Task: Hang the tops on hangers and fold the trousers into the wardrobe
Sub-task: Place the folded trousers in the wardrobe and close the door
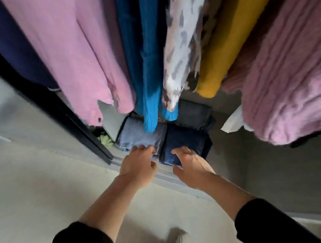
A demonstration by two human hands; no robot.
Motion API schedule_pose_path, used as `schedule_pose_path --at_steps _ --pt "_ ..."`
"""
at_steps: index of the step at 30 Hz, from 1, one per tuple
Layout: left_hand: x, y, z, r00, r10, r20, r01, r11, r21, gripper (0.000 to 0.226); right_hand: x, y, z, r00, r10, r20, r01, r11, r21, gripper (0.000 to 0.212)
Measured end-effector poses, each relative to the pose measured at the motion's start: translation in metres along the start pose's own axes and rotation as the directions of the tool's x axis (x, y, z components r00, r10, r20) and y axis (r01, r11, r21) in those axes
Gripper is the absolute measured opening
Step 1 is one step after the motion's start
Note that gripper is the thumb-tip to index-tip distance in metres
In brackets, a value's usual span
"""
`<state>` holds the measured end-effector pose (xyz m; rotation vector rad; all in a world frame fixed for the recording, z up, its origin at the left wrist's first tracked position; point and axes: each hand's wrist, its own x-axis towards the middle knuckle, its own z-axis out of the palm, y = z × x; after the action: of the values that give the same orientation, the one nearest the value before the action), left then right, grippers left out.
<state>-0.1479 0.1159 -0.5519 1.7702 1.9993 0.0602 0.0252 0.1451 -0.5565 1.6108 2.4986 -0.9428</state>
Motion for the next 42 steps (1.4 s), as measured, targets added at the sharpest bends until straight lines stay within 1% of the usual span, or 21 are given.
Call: schedule_pose_path --at_steps 4,7,11,14,16,19,21,25,28,30,33,35,37,39,42 --pt "-0.064 0.011 -0.119 0.99 -0.048 -0.131 0.042 0.998 -0.044 0.039 -0.04 -0.088 -0.08 0.993 -0.11 -0.029 0.111 0.994 0.006 0.044" --pt "-0.11 0.013 -0.182 0.963 -0.127 -0.238 0.106 0.99 -0.097 0.033 -0.066 -0.14 -0.124 0.978 -0.194 -0.074 0.194 0.981 0.002 0.037" --pt "-0.147 0.005 -0.245 0.908 -0.216 -0.359 0.173 0.974 -0.149 0.035 -0.083 -0.197 -0.17 0.936 -0.338 -0.095 0.332 0.94 -0.075 0.04" --pt "-0.157 -0.004 -0.287 0.846 -0.272 -0.459 0.198 0.959 -0.203 0.034 -0.081 -0.238 -0.203 0.891 -0.426 -0.159 0.407 0.903 -0.139 0.043" --pt "-0.159 -0.012 -0.316 0.802 -0.297 -0.518 0.201 0.951 -0.234 0.035 -0.077 -0.265 -0.222 0.857 -0.472 -0.205 0.444 0.88 -0.17 0.045" --pt "-0.16 -0.029 -0.36 0.747 -0.313 -0.587 0.181 0.945 -0.272 0.038 -0.071 -0.306 -0.249 0.826 -0.507 -0.246 0.481 0.862 -0.161 0.046" --pt "-0.159 -0.041 -0.388 0.708 -0.306 -0.637 0.17 0.949 -0.267 0.04 -0.066 -0.333 -0.267 0.799 -0.529 -0.286 0.509 0.848 -0.148 0.046" --pt "-0.154 -0.061 -0.438 0.662 -0.28 -0.695 0.113 0.954 -0.277 0.047 -0.055 -0.391 -0.3 0.71 -0.585 -0.392 0.573 0.804 -0.162 0.044" --pt "-0.146 -0.071 -0.469 0.643 -0.227 -0.731 0.03 0.962 -0.272 0.054 -0.043 -0.434 -0.325 0.638 -0.572 -0.516 0.579 0.798 -0.169 0.043" --pt "-0.14 -0.067 -0.478 0.629 -0.211 -0.748 -0.016 0.959 -0.284 0.055 -0.039 -0.453 -0.339 0.608 -0.536 -0.586 0.568 0.809 -0.151 0.043" --pt "-0.131 -0.066 -0.488 0.563 -0.214 -0.798 -0.065 0.952 -0.3 0.049 -0.029 -0.481 -0.358 0.582 -0.465 -0.668 0.527 0.841 -0.126 0.045" --pt "-0.126 -0.066 -0.493 0.513 -0.207 -0.833 -0.071 0.957 -0.282 0.045 -0.022 -0.497 -0.367 0.543 -0.448 -0.711 0.496 0.853 -0.159 0.044" --pt "-0.121 -0.066 -0.495 0.483 -0.176 -0.858 -0.07 0.969 -0.238 0.041 -0.014 -0.51 -0.373 0.501 -0.447 -0.741 0.472 0.859 -0.2 0.039" --pt "-0.117 -0.066 -0.496 0.475 -0.16 -0.865 -0.064 0.975 -0.215 0.034 -0.008 -0.521 -0.378 0.467 -0.434 -0.77 0.459 0.863 -0.209 0.035" --pt "-0.113 -0.069 -0.496 0.488 -0.146 -0.861 -0.088 0.973 -0.215 0.031 -0.001 -0.533 -0.386 0.428 -0.403 -0.809 0.462 0.867 -0.188 0.039"
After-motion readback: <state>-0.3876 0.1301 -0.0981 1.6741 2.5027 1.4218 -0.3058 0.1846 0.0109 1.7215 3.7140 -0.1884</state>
